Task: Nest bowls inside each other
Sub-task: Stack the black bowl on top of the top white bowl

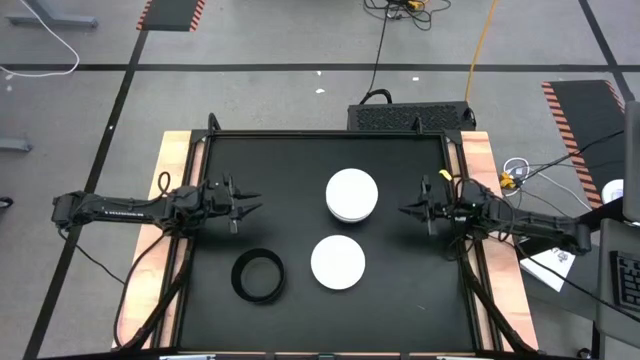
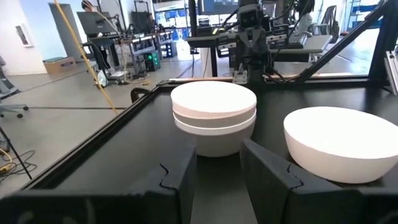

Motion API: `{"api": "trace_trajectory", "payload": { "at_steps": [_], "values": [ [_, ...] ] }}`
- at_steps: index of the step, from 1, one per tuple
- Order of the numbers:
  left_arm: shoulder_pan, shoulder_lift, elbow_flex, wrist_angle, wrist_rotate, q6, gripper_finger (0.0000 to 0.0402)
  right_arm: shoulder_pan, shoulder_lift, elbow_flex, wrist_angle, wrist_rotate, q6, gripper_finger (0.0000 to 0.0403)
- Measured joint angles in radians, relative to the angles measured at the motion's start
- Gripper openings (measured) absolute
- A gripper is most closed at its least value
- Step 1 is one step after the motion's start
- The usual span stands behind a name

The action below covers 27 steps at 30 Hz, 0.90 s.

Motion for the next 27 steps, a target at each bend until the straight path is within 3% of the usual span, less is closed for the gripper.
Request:
{"api": "trace_trajectory", "payload": {
  "at_steps": [10, 20, 27],
  "values": [
    [0.000, 0.000, 0.000, -0.013, 0.001, 0.011, 0.0127, 0.024, 0.051, -0.041, -0.021, 0.118, -0.074, 0.0000],
    [0.000, 0.000, 0.000, -0.055, 0.024, 0.012, 0.0127, 0.024, 0.094, -0.043, -0.022, 0.121, -0.064, 0.0000],
    [0.000, 0.000, 0.000, -0.065, 0.098, 0.008, 0.0127, 0.025, 0.095, -0.043, -0.022, 0.117, -0.065, 0.0000]
  ]
}}
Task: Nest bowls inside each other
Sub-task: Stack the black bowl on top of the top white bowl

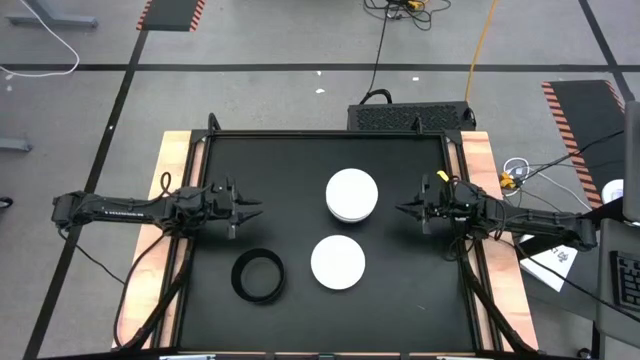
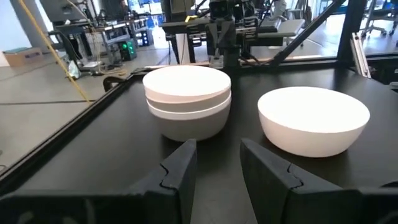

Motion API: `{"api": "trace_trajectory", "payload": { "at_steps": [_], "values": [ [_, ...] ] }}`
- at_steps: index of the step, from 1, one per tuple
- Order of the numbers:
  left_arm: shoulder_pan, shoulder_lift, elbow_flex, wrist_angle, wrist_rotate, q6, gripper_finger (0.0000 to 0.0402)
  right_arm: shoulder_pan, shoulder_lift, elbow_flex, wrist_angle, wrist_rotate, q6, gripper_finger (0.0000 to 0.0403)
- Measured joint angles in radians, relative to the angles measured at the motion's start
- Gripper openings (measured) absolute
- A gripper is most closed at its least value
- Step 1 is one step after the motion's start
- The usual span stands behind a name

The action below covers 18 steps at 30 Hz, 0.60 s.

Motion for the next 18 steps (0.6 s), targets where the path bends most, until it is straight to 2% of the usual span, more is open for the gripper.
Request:
{"api": "trace_trajectory", "payload": {
  "at_steps": [8, 14, 18],
  "values": [
    [0.000, 0.000, 0.000, 0.024, -0.014, 0.034, 0.0127, 0.039, 0.009, 0.000, 0.000, -0.002, 0.003, 0.0000],
    [0.000, 0.000, 0.005, 0.029, -0.034, -0.043, 0.0127, 0.070, 0.019, -0.001, 0.000, -0.003, 0.006, 0.0000],
    [-0.005, 0.007, 0.087, -0.060, -0.071, -0.120, 0.0127, 0.076, 0.020, -0.001, 0.000, -0.003, 0.007, 0.0000]
  ]
}}
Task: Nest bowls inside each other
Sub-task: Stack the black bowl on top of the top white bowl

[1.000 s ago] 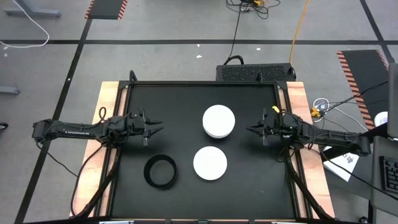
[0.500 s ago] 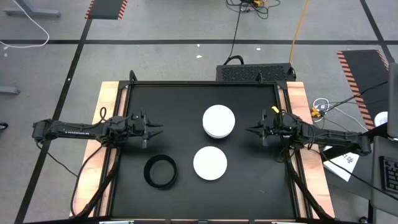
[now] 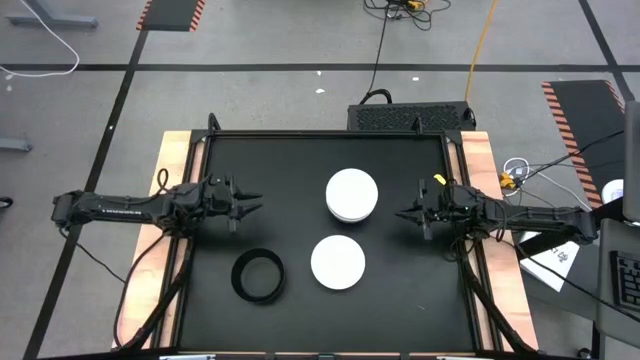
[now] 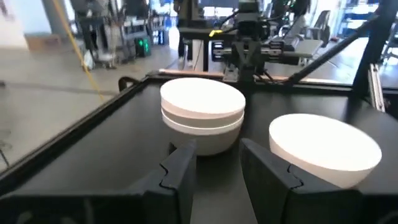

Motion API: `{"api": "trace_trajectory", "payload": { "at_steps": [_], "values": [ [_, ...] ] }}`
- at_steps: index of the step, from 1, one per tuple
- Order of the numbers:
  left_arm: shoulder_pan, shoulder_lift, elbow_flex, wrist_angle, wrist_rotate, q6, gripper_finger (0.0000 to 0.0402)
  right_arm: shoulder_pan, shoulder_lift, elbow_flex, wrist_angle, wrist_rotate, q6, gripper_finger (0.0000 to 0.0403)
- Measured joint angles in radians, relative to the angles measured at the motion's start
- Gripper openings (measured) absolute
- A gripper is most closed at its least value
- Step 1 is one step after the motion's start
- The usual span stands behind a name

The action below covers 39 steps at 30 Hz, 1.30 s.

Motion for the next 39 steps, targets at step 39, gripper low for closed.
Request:
{"api": "trace_trajectory", "payload": {
  "at_steps": [39],
  "values": [
    [-0.301, 0.579, 0.460, -0.890, 0.211, -0.747, 0.0251, 0.000, 0.050, 0.000, 0.000, 0.000, 0.026, 0.0000]
  ]
}}
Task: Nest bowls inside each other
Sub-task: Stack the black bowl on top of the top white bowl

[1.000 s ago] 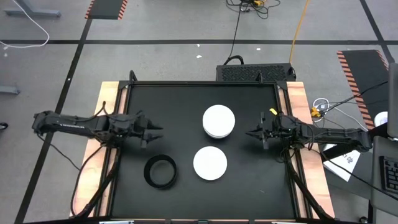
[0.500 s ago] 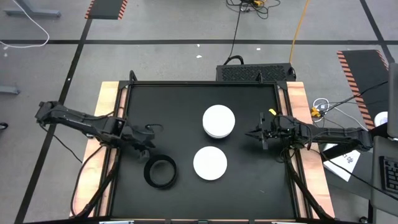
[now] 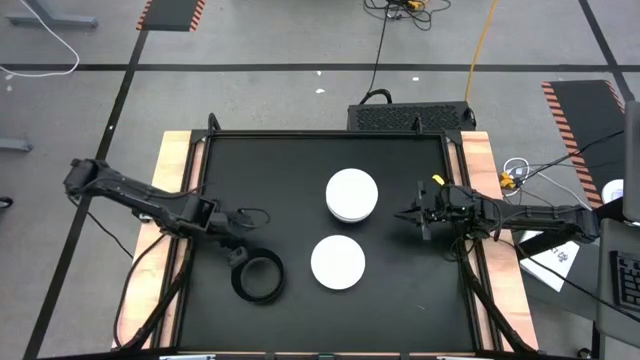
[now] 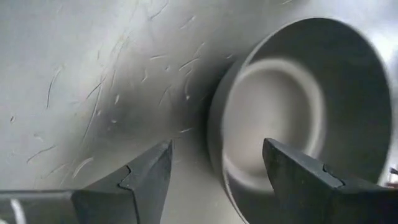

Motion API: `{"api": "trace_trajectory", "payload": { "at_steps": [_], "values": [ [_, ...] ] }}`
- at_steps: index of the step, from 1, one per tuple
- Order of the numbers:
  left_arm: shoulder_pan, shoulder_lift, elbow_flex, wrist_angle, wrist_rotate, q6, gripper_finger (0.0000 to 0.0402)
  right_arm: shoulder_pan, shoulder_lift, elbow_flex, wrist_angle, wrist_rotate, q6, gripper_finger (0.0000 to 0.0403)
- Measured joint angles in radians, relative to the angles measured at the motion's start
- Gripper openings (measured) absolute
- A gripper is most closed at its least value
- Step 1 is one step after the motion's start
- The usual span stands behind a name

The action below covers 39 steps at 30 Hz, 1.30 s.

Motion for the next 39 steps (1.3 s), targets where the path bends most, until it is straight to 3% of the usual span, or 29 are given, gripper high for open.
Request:
{"api": "trace_trajectory", "payload": {
  "at_steps": [18, 23, 30, 39],
  "values": [
    [0.000, 0.115, 0.000, 0.002, -0.029, -0.012, 0.0241, 0.000, 0.000, 0.000, 0.000, 0.000, -0.003, 0.0000],
    [0.000, 0.117, 0.000, 0.005, -0.029, 0.001, 0.0177, 0.000, 0.000, 0.000, 0.000, 0.000, -0.003, 0.0000],
    [0.000, 0.117, 0.000, 0.007, -0.068, 0.073, 0.0021, 0.000, 0.000, 0.000, 0.000, 0.000, -0.003, 0.0000],
    [-0.003, 0.109, 0.000, 0.170, -0.114, 0.199, 0.0006, 0.000, 0.000, 0.000, 0.000, 0.000, -0.003, 0.0000]
  ]
}}
